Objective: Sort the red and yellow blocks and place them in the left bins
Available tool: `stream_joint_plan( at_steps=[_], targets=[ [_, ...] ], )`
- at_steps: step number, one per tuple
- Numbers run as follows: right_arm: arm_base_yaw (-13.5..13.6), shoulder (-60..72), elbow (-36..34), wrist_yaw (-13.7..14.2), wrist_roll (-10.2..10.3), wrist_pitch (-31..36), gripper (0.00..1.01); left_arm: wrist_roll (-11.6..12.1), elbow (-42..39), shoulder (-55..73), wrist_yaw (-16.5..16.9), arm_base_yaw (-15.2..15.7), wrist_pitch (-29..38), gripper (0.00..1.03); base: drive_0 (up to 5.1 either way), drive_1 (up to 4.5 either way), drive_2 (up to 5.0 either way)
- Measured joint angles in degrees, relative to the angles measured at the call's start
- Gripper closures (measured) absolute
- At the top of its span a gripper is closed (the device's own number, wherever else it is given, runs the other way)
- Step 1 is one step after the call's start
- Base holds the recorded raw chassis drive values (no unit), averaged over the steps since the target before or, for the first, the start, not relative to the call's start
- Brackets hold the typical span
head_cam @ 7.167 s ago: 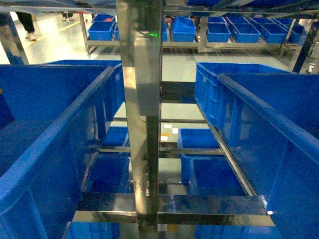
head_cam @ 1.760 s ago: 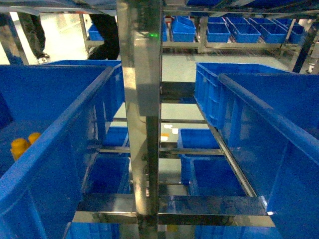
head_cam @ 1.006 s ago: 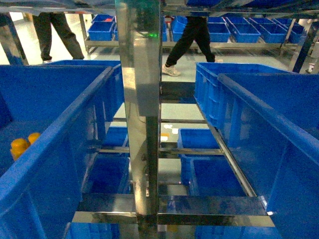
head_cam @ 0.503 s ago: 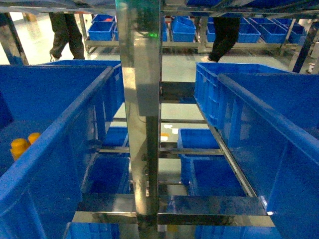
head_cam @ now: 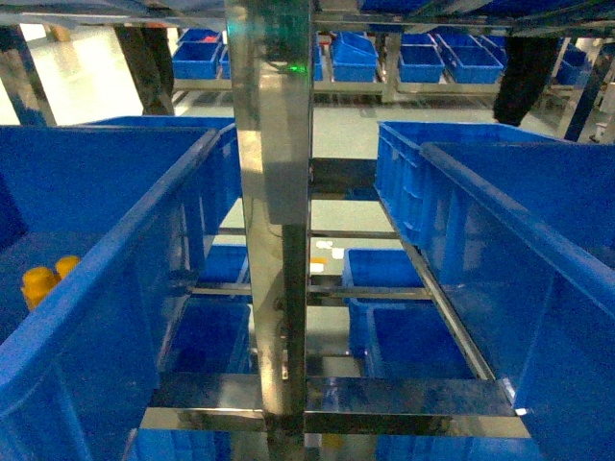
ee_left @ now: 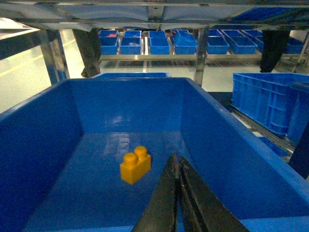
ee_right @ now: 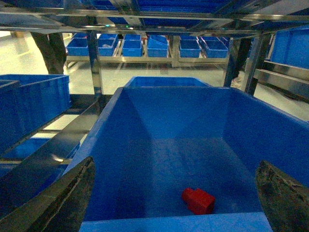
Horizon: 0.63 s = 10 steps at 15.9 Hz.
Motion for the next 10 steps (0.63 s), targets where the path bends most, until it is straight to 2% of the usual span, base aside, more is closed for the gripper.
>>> stream_joint_plan(
  at_steps=[4, 5, 10],
  targets=[
    [0.0, 0.0, 0.0, 0.0, 0.0, 0.1, 0.03, 0.0, 0.0, 0.0, 0.2, 0.0, 0.5, 1.01, 0.0, 0.00, 0.0],
    [0.0, 0.0, 0.0, 0.0, 0.0, 0.1, 0.03, -0.1, 0.0, 0.0, 0.2, 0.0, 0.5, 0.93, 0.0, 0.00, 0.0],
    [0.0, 0.0, 0.0, 0.0, 0.0, 0.1, 0.03, -0.1, 0.0, 0.0, 0.2, 0.0, 0.5, 0.31, 0.0, 0.00, 0.0]
  ],
)
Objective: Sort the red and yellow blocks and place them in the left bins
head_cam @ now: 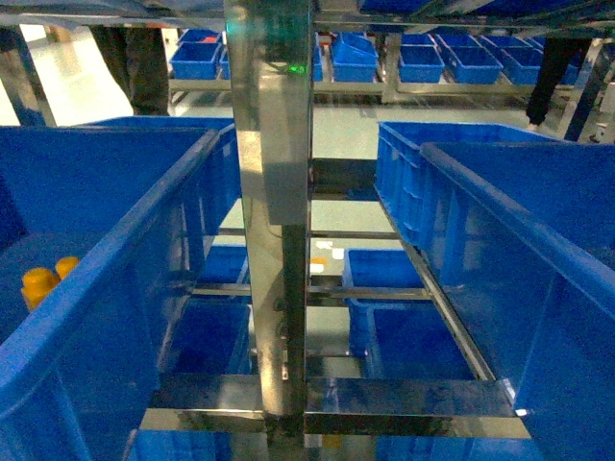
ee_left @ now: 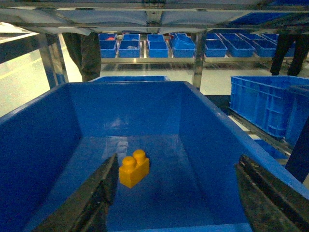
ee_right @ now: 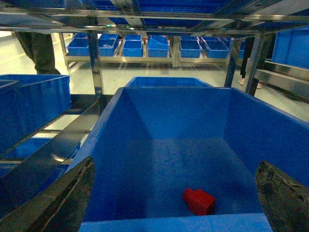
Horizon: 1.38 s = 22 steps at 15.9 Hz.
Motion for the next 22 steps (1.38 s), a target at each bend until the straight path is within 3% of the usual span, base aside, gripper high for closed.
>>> stream_joint_plan(
  at_steps=[2, 3, 22],
  targets=[
    [0.0, 0.0, 0.0, 0.0, 0.0, 0.0, 0.03, 0.0, 0.0, 0.0, 0.0, 0.0, 0.0, 0.08, 0.0, 0.00, 0.0],
    [0.0, 0.0, 0.0, 0.0, 0.0, 0.0, 0.03, 0.1, 0.0, 0.0, 0.0, 0.0, 0.0, 0.04, 0.0, 0.00, 0.0],
    [0.0, 0.0, 0.0, 0.0, 0.0, 0.0, 0.03, 0.0, 0.0, 0.0, 0.0, 0.0, 0.0, 0.05, 0.0, 0.00, 0.0]
  ],
)
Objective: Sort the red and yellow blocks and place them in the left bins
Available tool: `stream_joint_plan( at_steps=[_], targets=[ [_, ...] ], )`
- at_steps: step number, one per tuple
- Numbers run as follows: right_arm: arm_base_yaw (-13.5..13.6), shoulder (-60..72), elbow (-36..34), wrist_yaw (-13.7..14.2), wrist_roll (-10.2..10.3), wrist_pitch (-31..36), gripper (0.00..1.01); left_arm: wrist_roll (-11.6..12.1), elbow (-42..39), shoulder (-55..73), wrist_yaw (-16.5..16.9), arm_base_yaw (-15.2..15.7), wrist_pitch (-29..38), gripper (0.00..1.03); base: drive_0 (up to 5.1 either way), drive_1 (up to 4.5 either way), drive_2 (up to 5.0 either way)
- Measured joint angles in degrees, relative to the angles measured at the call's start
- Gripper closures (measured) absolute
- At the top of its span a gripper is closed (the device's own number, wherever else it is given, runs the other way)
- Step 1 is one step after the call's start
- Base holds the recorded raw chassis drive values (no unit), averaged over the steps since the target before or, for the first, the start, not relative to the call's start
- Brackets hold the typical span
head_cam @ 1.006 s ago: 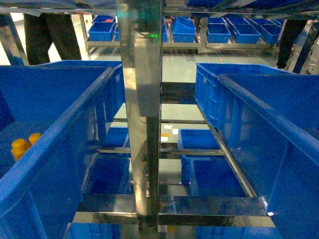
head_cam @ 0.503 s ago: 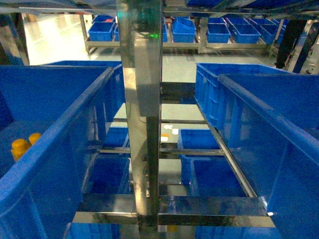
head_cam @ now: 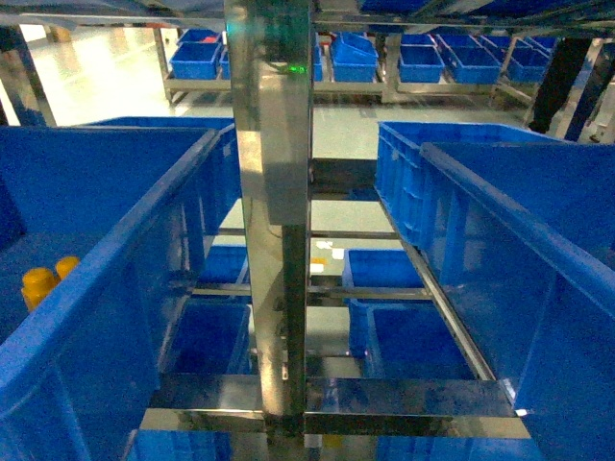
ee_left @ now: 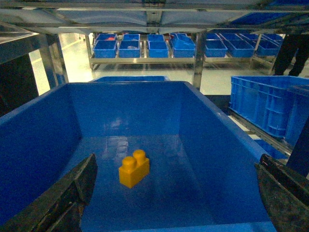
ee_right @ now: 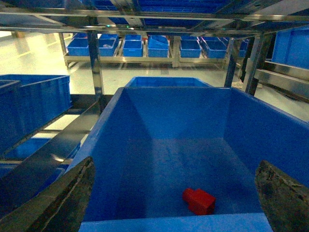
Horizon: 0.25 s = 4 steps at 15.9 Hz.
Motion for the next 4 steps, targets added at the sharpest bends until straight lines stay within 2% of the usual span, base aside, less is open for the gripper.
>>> stream_joint_plan(
  at_steps=[4],
  targets=[
    [0.0, 0.0, 0.0, 0.0, 0.0, 0.0, 0.03, 0.0, 0.0, 0.0, 0.0, 0.0, 0.0, 0.05, 0.0, 0.00, 0.0]
  ],
)
